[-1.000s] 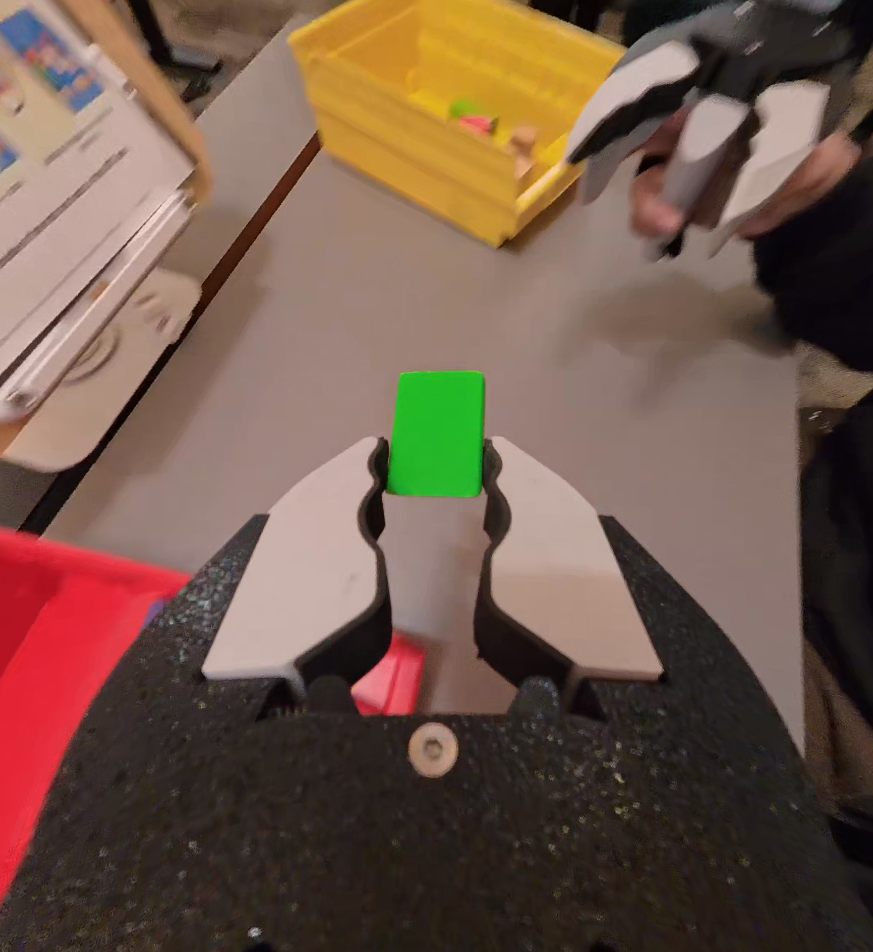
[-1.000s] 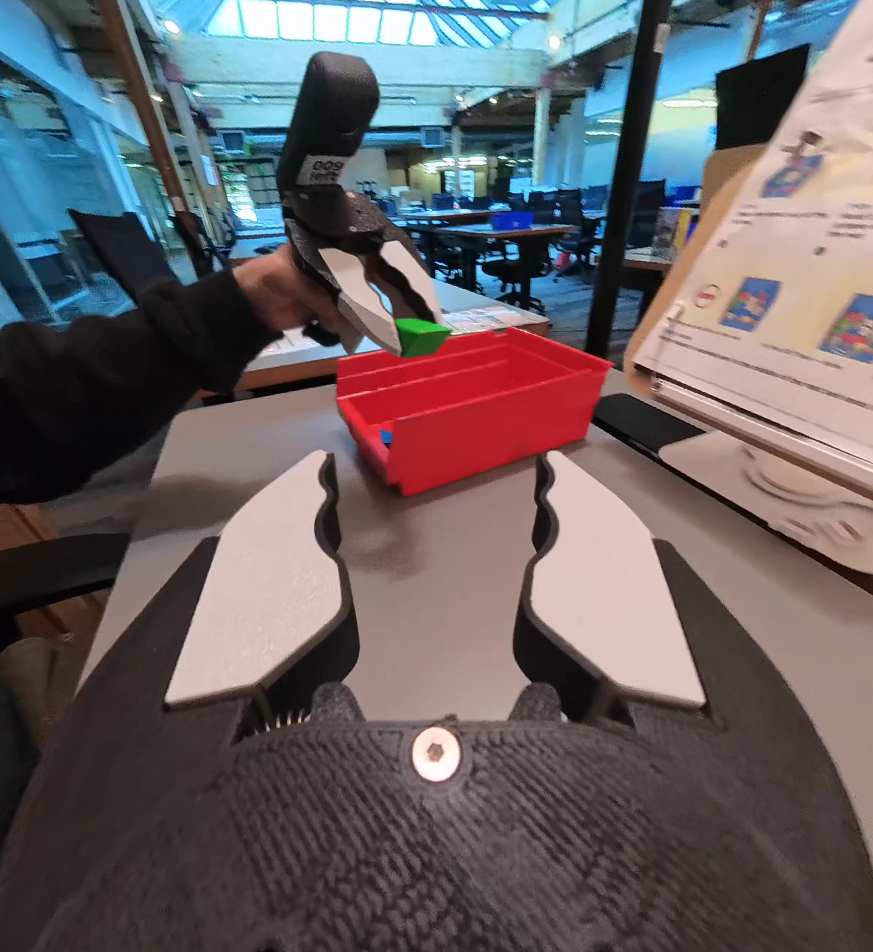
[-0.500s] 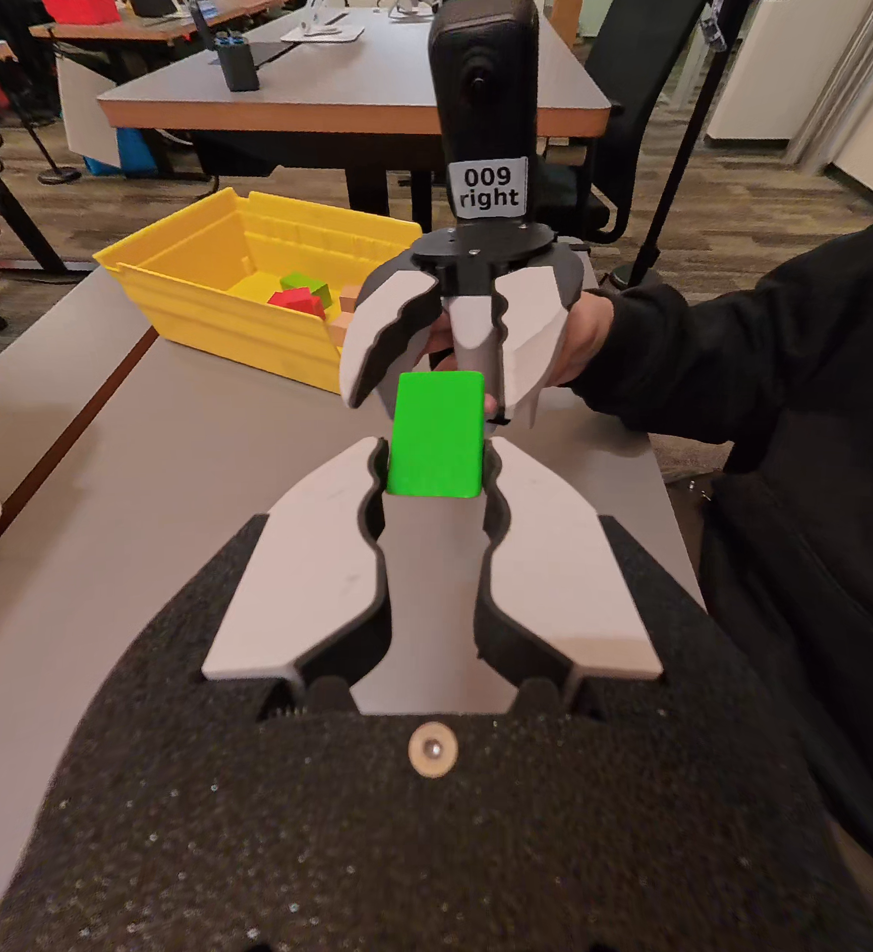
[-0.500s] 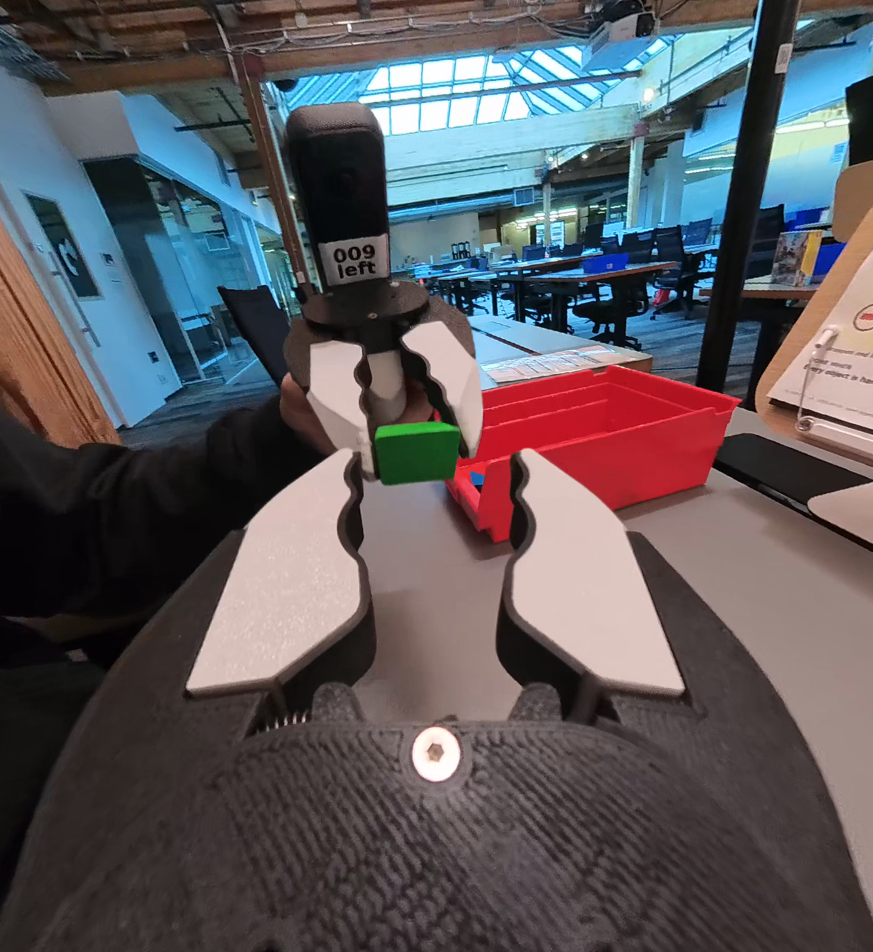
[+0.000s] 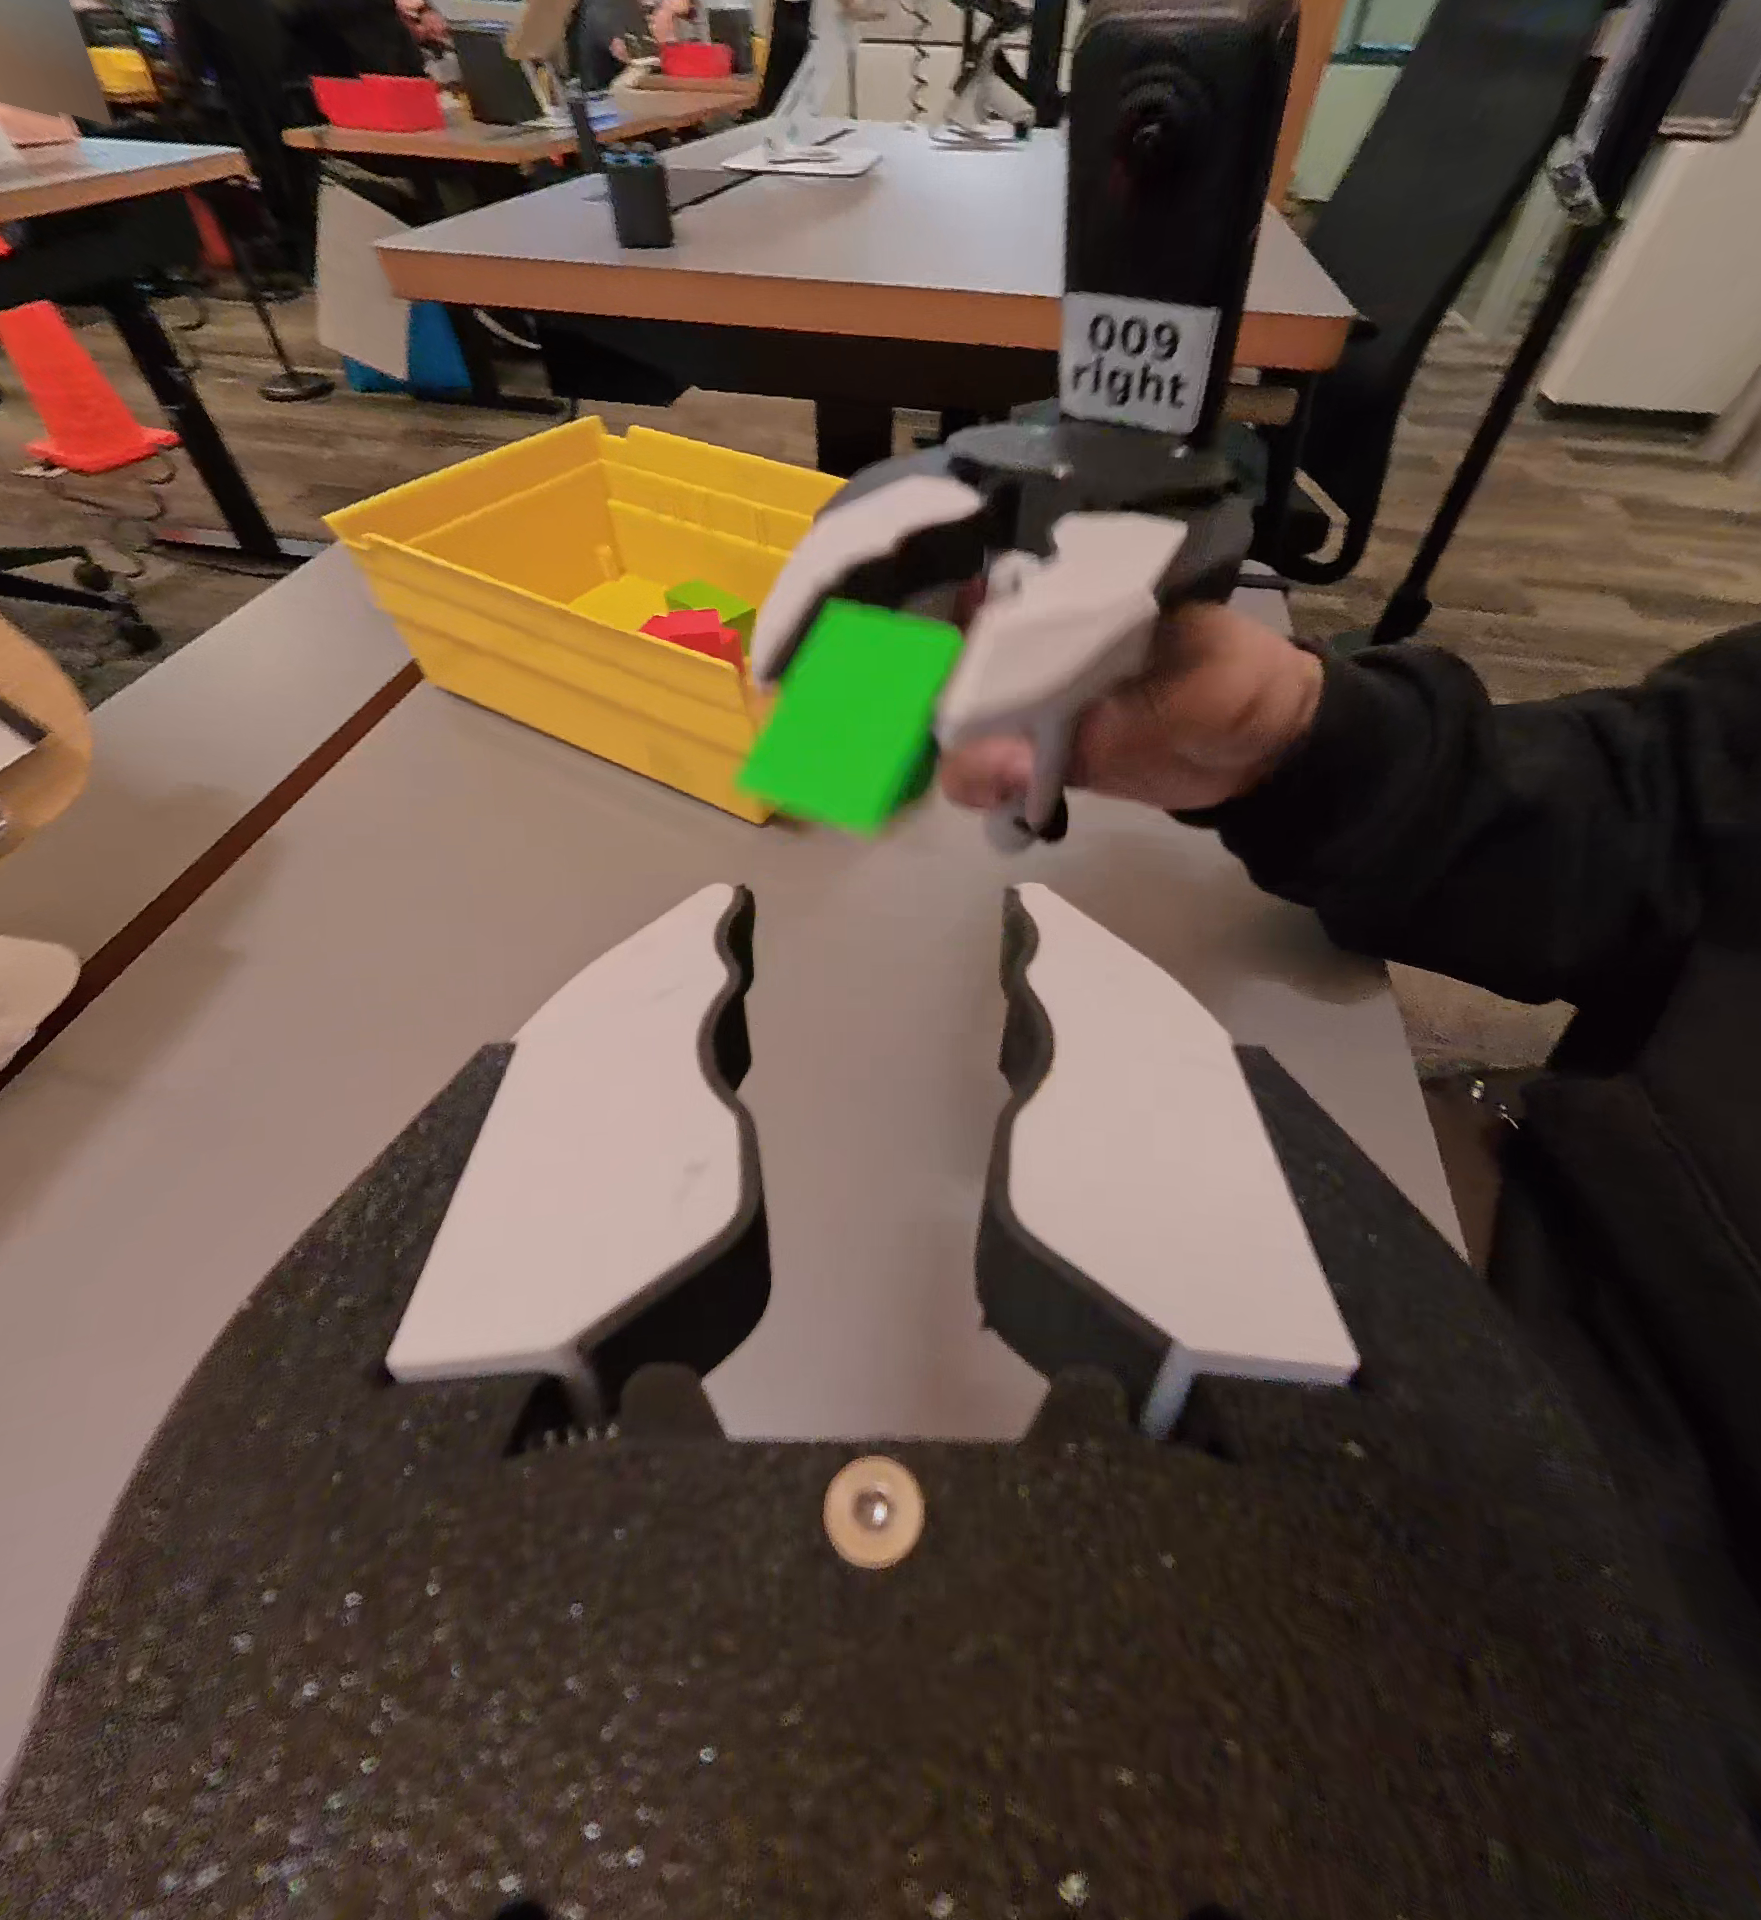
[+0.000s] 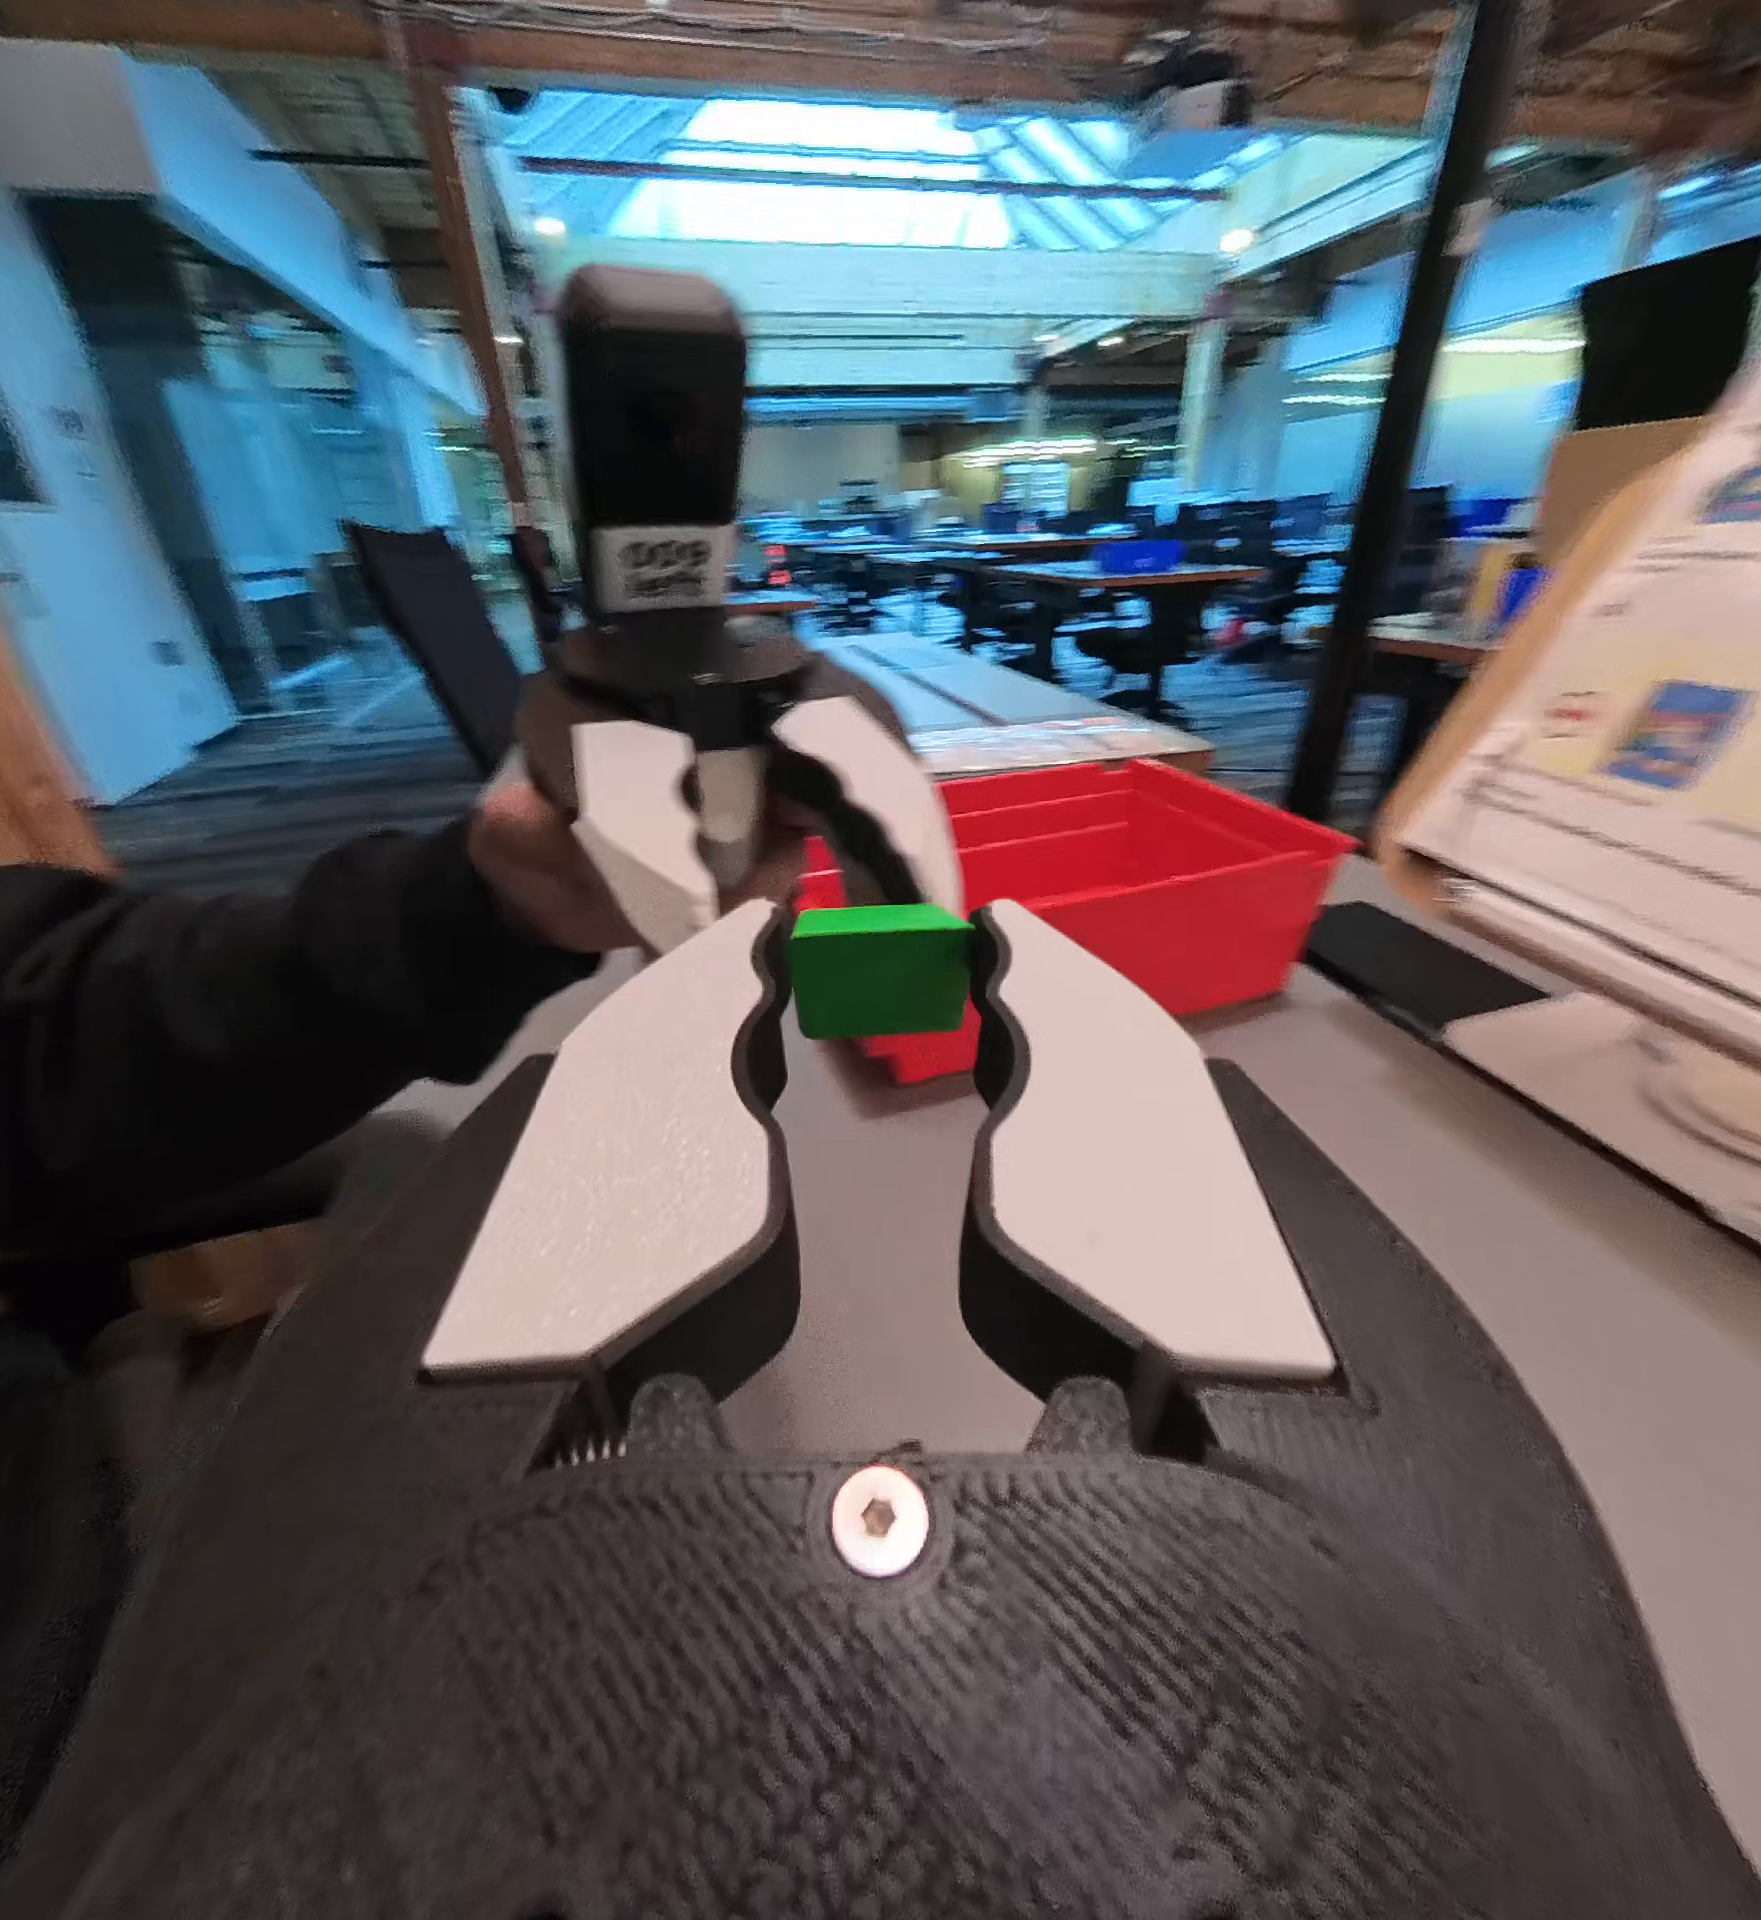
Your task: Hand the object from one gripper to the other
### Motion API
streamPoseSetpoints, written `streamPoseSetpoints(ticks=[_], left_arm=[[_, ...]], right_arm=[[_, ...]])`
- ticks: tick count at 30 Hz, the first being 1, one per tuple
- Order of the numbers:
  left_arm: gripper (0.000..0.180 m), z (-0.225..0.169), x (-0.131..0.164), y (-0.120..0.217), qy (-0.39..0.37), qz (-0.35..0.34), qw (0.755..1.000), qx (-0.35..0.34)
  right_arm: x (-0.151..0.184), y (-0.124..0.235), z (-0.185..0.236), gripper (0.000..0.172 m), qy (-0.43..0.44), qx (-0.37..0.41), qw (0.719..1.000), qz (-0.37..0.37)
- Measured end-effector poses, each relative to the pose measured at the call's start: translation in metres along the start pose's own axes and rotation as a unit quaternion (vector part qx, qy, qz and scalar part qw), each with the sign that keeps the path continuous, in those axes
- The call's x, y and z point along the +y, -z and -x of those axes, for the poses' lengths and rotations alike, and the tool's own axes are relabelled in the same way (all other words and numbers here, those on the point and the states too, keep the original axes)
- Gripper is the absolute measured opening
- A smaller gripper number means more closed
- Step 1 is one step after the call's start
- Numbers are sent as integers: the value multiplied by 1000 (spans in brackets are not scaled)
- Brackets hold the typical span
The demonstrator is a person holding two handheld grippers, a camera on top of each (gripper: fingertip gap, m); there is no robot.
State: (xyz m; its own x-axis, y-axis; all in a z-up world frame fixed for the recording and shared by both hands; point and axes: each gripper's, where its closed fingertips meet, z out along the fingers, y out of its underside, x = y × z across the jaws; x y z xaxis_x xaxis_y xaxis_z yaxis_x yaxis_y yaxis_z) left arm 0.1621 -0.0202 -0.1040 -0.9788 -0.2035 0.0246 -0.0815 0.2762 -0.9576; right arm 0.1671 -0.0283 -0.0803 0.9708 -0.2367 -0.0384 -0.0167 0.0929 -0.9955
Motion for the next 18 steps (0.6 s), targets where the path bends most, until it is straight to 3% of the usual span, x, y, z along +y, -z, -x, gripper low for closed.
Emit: streamPoseSetpoints(ticks=[3, 8, 12, 18], left_arm=[[46, 7, 5, 7, 14, -5, 1000, -25], [44, 12, 20, 18, 30, 15, 998, -48], [40, 14, 27, 22, 48, 14, 998, -47], [38, 15, 35, 19, 68, 14, 997, -38]], right_arm=[[-10, 47, -63, 34, 13, 160, 987, 9], [8, 191, -171, 34, 26, 454, 887, 78], [46, 255, -201, 33, -9, 531, 834, 149], [84, 281, -214, 34, -20, 562, 791, 241]])
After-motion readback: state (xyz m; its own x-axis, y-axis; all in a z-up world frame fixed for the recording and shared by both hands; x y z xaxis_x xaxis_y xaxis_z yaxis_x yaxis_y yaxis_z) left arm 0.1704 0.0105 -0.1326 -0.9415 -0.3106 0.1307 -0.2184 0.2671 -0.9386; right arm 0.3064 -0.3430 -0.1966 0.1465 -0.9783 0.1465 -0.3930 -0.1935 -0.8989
